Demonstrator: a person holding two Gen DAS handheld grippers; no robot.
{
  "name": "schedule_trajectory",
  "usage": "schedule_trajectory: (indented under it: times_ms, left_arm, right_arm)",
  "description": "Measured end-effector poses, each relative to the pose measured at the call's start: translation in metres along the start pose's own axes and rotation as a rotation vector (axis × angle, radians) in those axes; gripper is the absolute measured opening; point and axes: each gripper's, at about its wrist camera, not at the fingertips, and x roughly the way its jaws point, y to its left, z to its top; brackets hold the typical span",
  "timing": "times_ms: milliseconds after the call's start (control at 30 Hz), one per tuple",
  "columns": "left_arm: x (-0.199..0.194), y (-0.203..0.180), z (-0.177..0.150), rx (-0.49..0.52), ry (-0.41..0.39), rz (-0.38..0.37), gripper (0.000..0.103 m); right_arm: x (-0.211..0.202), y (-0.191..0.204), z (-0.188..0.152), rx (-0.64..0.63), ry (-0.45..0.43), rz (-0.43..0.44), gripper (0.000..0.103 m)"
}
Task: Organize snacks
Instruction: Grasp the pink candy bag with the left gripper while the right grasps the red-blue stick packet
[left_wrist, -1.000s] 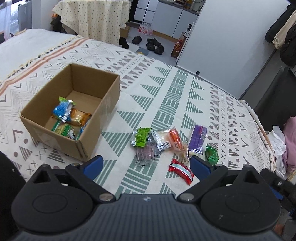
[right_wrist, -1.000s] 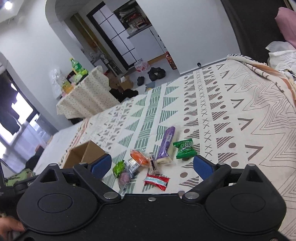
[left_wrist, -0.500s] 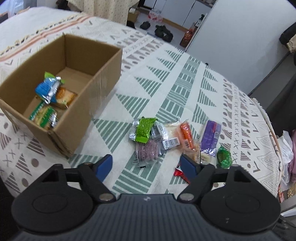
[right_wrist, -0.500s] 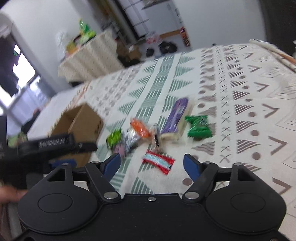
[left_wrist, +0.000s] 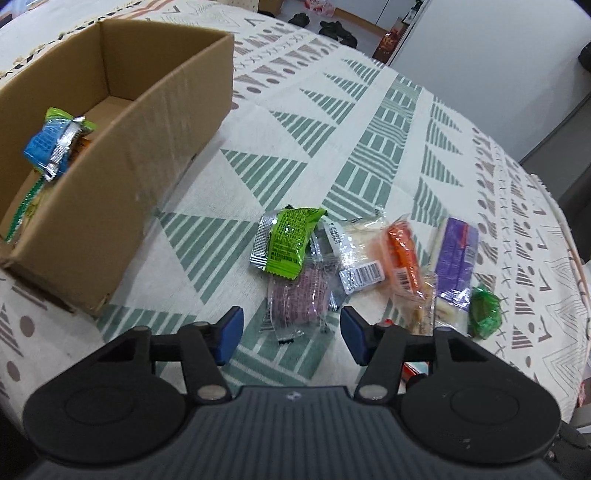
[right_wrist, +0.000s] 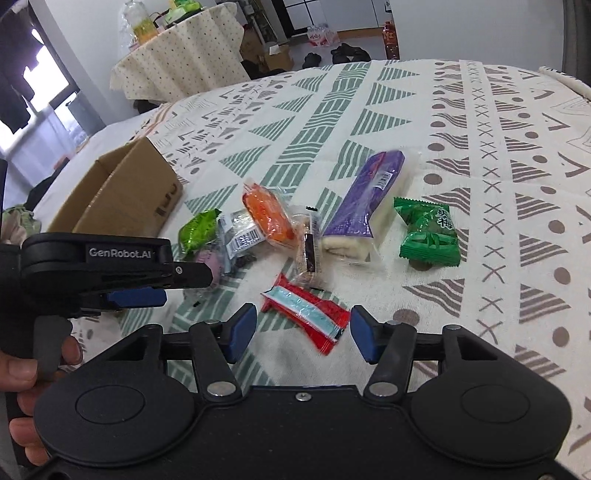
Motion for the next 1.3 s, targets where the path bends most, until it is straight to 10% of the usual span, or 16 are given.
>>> schedule_trajectory:
  times_ms: [333, 1300]
  left_arm:
    - [0.016, -0.01, 0.003, 0.031, -0.001, 0.037, 0.038]
    - [-0.035, 0.01, -0.012, 0.026, -0.041, 0.014, 0.034]
  right_arm:
    - [0.026, 0.003, 0.007, -0.063, 0.001, -0.013, 0.056]
    - [0.001, 0.018, 0.009, -0.087, -0.011, 0.052, 0.027]
